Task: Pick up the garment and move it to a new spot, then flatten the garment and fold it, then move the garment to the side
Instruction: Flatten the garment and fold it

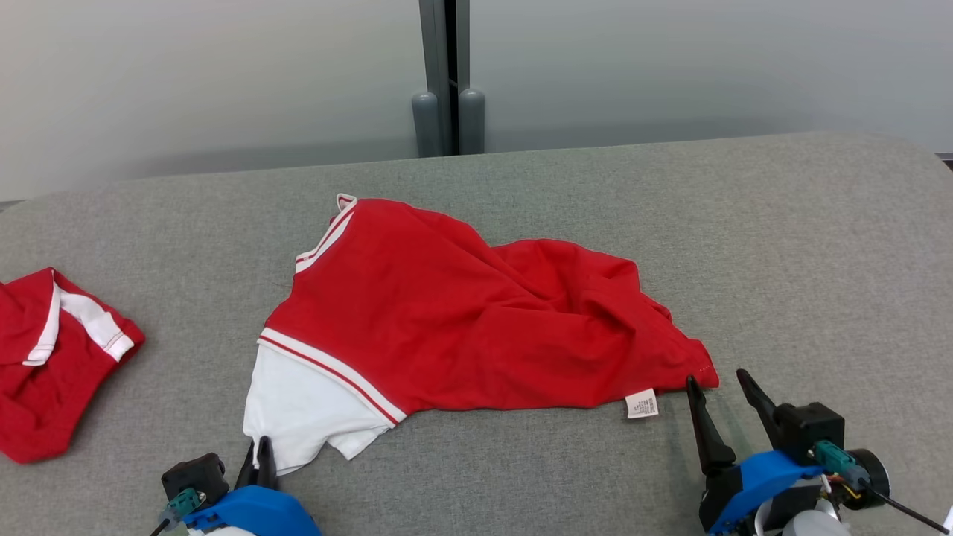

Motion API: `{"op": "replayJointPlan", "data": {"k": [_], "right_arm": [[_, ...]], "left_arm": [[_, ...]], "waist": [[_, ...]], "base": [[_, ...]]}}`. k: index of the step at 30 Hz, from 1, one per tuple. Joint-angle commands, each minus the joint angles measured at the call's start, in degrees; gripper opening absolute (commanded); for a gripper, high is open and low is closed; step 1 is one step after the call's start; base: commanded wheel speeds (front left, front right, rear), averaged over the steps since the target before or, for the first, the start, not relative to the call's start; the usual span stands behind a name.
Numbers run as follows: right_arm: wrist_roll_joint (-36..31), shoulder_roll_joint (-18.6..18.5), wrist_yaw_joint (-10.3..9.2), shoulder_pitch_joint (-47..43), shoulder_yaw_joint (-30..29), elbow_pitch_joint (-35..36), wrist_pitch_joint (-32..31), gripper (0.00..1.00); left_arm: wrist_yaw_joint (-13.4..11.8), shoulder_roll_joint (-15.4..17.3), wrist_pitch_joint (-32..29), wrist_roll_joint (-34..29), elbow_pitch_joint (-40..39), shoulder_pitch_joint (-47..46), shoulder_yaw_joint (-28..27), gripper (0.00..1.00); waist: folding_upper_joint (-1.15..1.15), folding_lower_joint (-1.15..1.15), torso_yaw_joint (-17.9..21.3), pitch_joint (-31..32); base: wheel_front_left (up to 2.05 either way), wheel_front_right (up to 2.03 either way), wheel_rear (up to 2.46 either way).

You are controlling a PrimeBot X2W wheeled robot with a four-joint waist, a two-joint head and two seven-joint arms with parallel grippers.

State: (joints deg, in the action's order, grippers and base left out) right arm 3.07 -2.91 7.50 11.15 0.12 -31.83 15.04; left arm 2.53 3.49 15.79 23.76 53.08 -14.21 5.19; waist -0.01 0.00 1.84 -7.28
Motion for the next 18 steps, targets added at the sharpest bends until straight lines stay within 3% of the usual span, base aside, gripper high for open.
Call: {"op": "replayJointPlan", "data": {"k": [1, 11, 18], "right_arm": [[-0.39, -0.01, -0.02, 1.25, 0.1, -0.24, 0.2, 1.0], [-2.98, -0.02, -0.02, 5.64, -1.32, -6.81, 0.21, 1.0], [-0.42, -0.03, -0.02, 6.83, -0.25, -9.08, 0.2, 1.0]], "left_arm": [[0.29, -1.08, -1.15, 0.08, 1.42, 0.89, 0.95, 0.0], [-0.01, -0.91, -1.2, -0.83, 0.61, 0.48, 1.14, 0.0], [-0.14, -0.76, -1.19, -1.2, -0.17, 1.01, 0.59, 0.0]], "waist": [[0.01, 0.0, -0.23, -0.15], [0.01, 0.0, -1.78, -1.53], [0.01, 0.0, -2.05, -1.86]], "base": [[0.0, 0.0, 0.0], [0.0, 0.0, 0.0], [0.0, 0.0, 0.0]]}}
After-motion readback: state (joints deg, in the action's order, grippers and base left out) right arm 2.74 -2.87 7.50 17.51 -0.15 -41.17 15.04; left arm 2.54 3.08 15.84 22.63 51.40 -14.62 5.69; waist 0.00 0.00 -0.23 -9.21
